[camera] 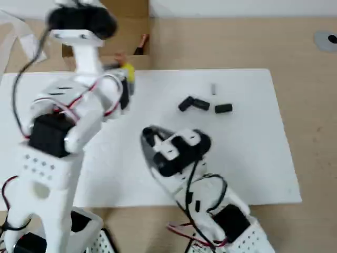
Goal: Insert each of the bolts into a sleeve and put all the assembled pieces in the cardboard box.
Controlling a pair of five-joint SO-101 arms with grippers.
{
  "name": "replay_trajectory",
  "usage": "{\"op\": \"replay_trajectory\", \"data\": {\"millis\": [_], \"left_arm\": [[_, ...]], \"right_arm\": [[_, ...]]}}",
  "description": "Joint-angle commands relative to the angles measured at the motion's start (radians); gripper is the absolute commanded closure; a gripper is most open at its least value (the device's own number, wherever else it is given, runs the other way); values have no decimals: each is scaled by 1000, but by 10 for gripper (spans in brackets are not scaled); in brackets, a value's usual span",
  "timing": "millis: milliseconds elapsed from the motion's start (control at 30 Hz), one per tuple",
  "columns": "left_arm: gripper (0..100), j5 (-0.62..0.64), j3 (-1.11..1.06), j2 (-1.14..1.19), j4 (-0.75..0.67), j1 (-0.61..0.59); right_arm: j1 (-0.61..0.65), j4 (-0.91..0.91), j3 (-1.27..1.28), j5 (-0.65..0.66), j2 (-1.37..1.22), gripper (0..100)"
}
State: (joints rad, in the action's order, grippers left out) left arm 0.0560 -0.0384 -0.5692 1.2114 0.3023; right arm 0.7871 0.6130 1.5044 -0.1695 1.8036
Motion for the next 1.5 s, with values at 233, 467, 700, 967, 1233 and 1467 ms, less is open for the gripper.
{"op": "replay_trajectory", "data": {"millis": [233, 467, 700, 967, 1233, 1467], "left_arm": [[998, 64, -542, -452, -376, 23], [997, 57, -832, -805, -480, 37], [996, 57, -985, -954, -525, 130], [996, 57, -1005, -1049, -456, 135], [995, 57, -1005, -1050, -439, 141], [995, 57, -1007, -1046, -434, 143]], "right_arm": [[93, -60, 8, -17, 84, 989], [93, -64, 8, -17, 84, 989], [93, -64, 18, -17, 84, 989], [93, -64, 24, -17, 84, 989], [93, -64, 24, -17, 84, 989], [93, -64, 22, -17, 84, 989]]}}
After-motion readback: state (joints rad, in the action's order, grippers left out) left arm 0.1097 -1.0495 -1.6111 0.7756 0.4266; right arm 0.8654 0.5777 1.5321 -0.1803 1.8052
